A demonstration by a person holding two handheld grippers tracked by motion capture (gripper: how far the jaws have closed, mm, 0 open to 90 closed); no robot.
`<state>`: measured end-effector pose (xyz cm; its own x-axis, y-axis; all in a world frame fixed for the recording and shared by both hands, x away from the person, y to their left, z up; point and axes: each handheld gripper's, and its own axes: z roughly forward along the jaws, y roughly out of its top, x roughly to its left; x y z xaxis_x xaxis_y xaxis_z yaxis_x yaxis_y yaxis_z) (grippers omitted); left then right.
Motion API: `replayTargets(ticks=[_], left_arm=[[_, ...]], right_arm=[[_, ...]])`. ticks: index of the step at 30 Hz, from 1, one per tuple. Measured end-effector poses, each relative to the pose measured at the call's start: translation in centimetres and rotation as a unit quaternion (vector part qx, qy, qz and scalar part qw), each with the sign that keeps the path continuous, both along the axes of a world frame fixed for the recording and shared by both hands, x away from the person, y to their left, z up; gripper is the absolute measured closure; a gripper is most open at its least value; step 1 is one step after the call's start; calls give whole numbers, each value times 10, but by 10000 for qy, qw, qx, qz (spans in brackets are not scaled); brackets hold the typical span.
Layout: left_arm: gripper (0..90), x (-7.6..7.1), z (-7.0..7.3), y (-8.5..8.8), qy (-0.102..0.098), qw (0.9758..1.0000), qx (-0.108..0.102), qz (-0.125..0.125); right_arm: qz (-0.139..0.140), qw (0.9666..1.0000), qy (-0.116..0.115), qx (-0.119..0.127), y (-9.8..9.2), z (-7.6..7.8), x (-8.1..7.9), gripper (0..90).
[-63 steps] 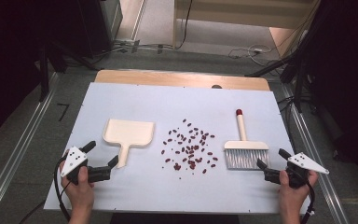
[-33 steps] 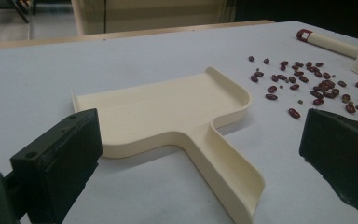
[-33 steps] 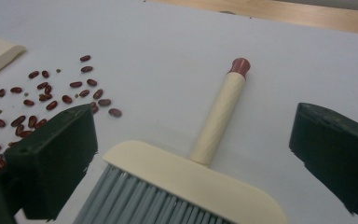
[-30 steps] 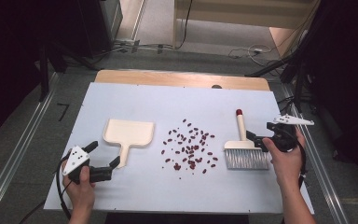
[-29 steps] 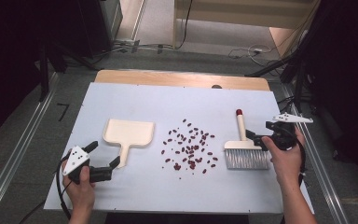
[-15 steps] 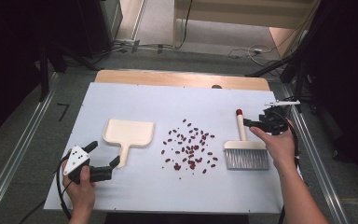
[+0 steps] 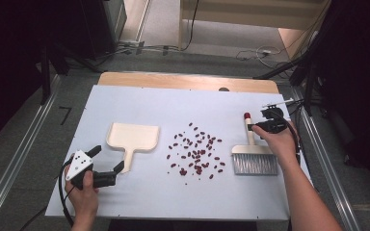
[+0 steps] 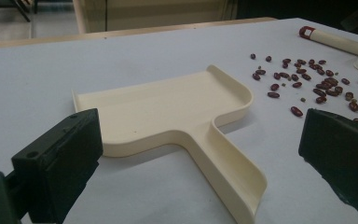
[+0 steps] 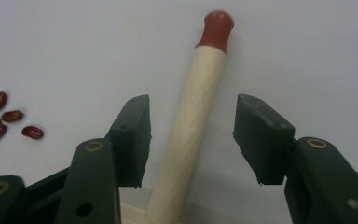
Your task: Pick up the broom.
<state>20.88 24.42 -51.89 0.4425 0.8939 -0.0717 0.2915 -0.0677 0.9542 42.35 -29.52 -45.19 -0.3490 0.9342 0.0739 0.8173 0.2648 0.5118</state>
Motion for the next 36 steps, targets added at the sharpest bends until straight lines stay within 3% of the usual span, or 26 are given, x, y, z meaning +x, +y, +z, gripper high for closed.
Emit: replayTargets(ticks=[1, 5, 6, 13, 21, 26, 30, 36], left_arm=[[0, 0, 0, 0, 7, 10000, 5, 2], [0, 0, 0, 0, 10, 10000, 3, 3], [0, 0, 0, 0, 4, 10000, 0, -7], [0, 0, 0, 0, 10, 10000, 16, -7], [0, 0, 0, -1, 27, 10000, 48, 3], [0, 0, 0, -2, 37, 10000, 58, 9], [0, 0, 0, -2, 23, 10000, 61, 5], [0, 0, 0, -1, 36, 10000, 49, 18]], right_arm=[[0, 9997, 210, -110, 2, -3, 3, 458], [-76, 9989, 435, -162, 4, -7, 6, 492], [-103, 9980, 591, -219, 5, -11, 6, 550], [-209, 9951, 890, -382, 13, -17, 6, 625], [-421, 9931, 1010, -426, 18, -24, 5, 638], [-344, 9930, 1046, -418, 17, -25, 6, 637], [-539, 9917, 1105, -384, 17, -24, 7, 672], [-651, 9923, 975, -396, 18, -25, 4, 693]])
